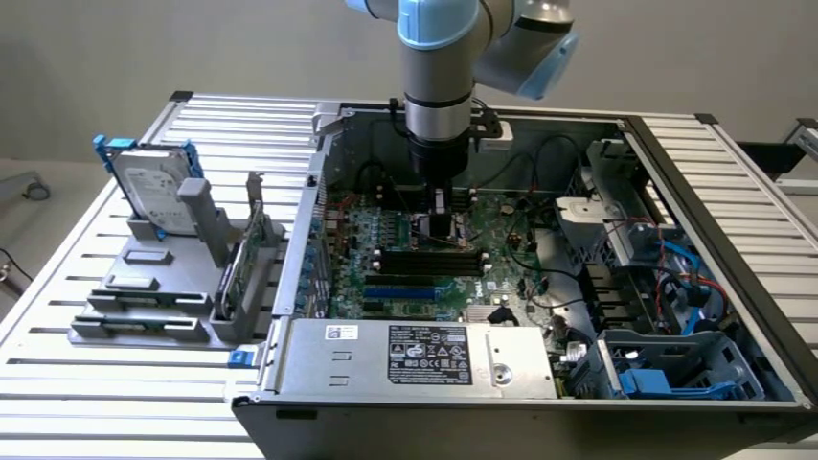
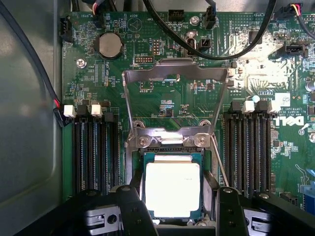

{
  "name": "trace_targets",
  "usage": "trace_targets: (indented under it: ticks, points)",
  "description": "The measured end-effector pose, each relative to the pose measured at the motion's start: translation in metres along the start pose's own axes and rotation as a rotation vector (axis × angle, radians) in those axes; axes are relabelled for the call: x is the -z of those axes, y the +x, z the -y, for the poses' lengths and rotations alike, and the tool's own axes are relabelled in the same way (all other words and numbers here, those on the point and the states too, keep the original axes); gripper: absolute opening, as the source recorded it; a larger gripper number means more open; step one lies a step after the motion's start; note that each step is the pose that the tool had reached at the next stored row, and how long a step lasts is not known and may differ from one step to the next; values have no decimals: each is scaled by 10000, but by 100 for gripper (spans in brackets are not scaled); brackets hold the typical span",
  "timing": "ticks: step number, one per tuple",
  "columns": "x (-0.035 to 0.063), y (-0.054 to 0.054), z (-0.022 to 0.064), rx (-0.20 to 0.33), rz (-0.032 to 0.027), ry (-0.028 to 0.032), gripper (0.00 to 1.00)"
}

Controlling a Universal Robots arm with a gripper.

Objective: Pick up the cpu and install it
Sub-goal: 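Place the cpu into insertion slot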

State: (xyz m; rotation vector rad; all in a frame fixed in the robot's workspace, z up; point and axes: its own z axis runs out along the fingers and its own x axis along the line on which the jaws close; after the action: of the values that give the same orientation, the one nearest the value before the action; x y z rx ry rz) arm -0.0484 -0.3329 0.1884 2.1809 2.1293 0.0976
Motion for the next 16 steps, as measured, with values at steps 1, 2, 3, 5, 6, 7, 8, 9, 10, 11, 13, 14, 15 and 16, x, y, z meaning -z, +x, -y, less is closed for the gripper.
trace_targets:
  ticks: [1,2,3,5,6,7,8,9,10,11,13,14,15,16]
  points:
    - [-4,1,0,-1,-7,-11,56]
    - [-4,1,1,-2,-8,-6,56]
    - [-1,0,2,-1,-4,0,62]
    - [3,-1,3,-1,1,3,62]
    - [6,-1,3,0,3,4,62]
    - [12,-2,3,0,5,5,62]
    - [21,-2,3,0,4,4,62]
    - [29,-2,2,0,3,4,62]
    - [39,-2,2,-1,3,3,62]
    - [49,-2,1,0,3,4,62]
    - [65,-2,1,-1,3,4,62]
    - [79,-2,0,-1,3,4,62]
    - [94,-3,0,-1,3,4,62]
    - [108,-3,-1,-1,4,4,62]
